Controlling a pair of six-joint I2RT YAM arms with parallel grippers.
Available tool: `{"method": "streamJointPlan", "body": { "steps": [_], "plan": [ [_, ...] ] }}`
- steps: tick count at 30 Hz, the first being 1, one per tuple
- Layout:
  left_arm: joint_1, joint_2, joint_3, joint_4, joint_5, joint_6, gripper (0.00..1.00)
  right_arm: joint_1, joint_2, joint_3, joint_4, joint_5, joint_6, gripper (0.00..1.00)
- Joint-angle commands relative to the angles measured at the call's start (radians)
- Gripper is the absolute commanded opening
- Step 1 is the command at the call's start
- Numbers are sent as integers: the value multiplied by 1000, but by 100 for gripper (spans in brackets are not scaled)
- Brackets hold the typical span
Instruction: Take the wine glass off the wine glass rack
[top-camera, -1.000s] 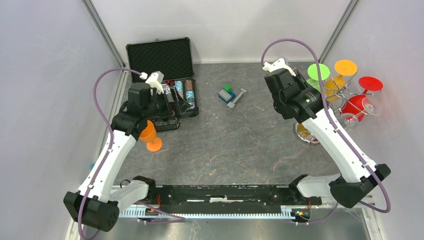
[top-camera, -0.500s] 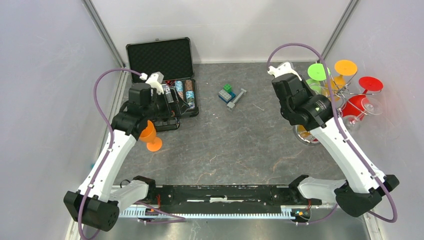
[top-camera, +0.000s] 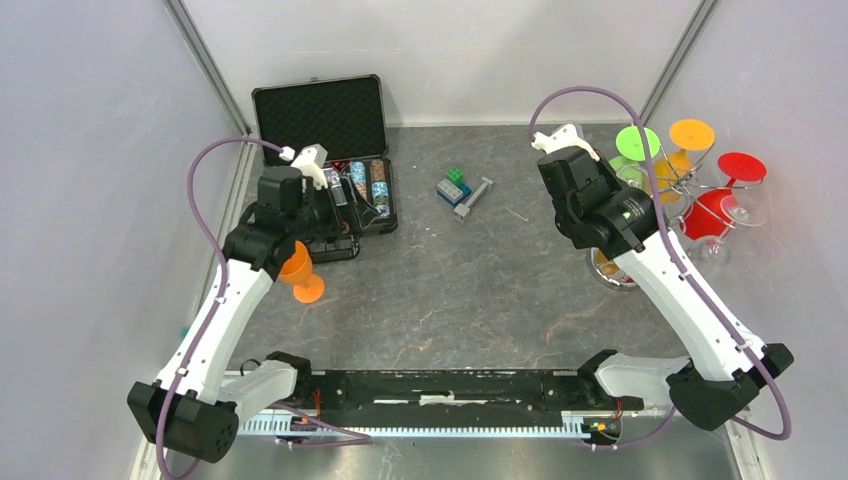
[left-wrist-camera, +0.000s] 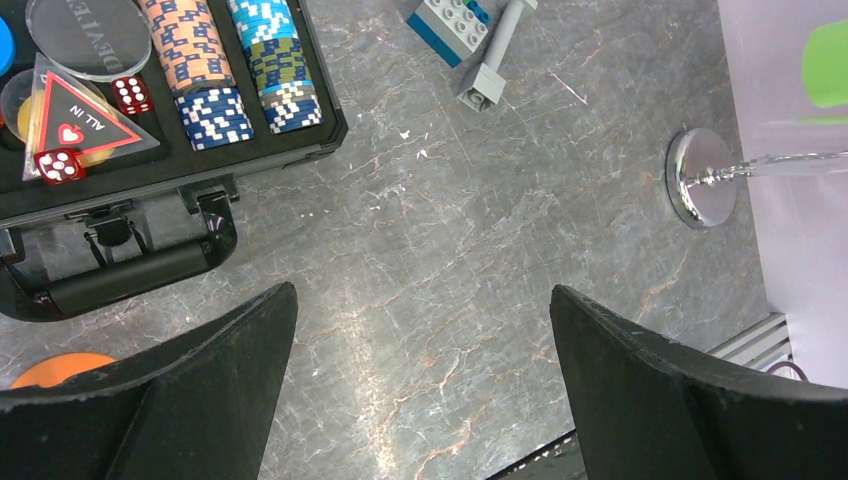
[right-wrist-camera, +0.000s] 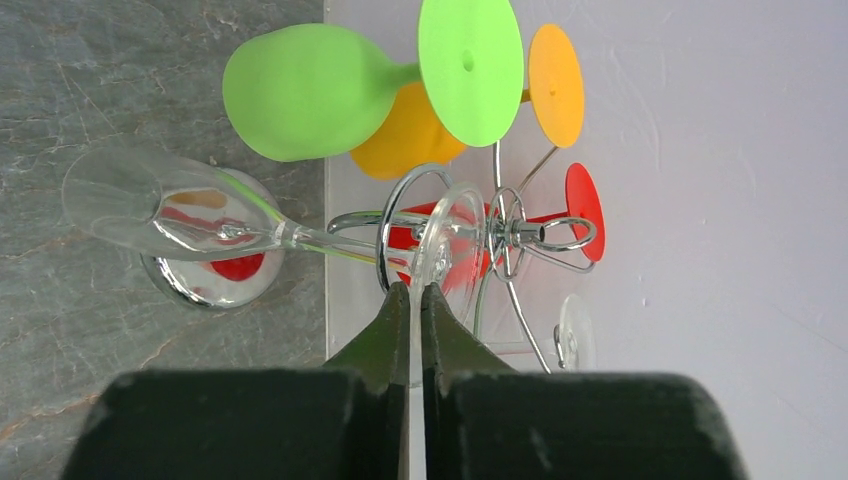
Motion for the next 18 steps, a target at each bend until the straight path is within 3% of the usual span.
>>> {"method": "streamJointPlan", "body": {
  "steps": [1,7,15,18],
  "plan": [
    [0,-1,-7,14,22,-16,100,-3,5,12,23,66,-1,0],
    [0,0,-10,13,25,-16,100,-4,-9,-76,129,179,-93,18],
    [0,3,-13,12,30,-16,100,-4,-33,-149,238,191,-161,20],
    [0,1,-13,13,29,-14,100,-3,-32,-150,248,182,-169,16]
  ]
}}
